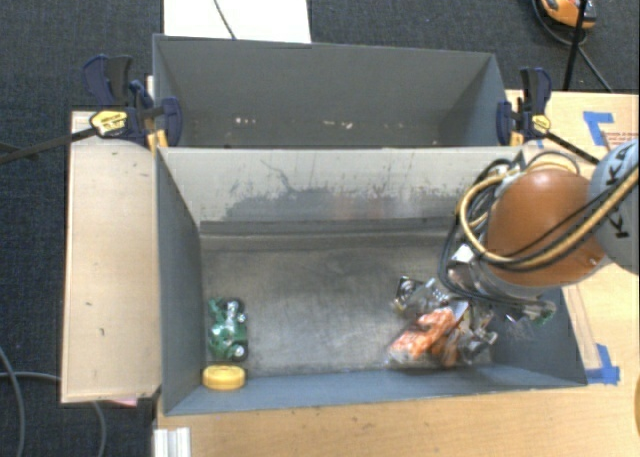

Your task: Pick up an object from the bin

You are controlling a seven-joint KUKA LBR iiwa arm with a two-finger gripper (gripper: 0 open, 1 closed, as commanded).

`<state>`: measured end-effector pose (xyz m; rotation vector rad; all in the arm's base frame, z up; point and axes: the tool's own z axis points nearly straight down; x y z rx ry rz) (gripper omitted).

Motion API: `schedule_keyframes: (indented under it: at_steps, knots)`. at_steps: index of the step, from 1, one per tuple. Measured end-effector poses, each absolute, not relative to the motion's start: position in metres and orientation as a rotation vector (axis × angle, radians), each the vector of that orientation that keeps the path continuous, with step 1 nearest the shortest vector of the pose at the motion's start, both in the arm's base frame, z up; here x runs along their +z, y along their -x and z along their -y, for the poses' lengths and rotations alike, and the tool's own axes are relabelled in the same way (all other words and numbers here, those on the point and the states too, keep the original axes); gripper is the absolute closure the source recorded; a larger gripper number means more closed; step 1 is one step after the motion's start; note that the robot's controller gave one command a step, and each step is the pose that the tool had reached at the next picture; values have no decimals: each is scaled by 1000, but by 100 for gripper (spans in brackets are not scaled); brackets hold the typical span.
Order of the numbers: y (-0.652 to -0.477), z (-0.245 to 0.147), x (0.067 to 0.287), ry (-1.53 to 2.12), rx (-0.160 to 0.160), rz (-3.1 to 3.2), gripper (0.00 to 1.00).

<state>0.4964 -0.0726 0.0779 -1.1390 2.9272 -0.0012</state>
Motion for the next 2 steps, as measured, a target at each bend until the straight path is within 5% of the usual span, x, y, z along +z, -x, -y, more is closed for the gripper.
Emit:
schedule_keyframes:
  at_steps: [1, 2]
  knots:
    - [-509, 68, 73, 1217, -5, -2877, 100]
    - [-509, 68, 73, 1219, -4, -2878, 100]
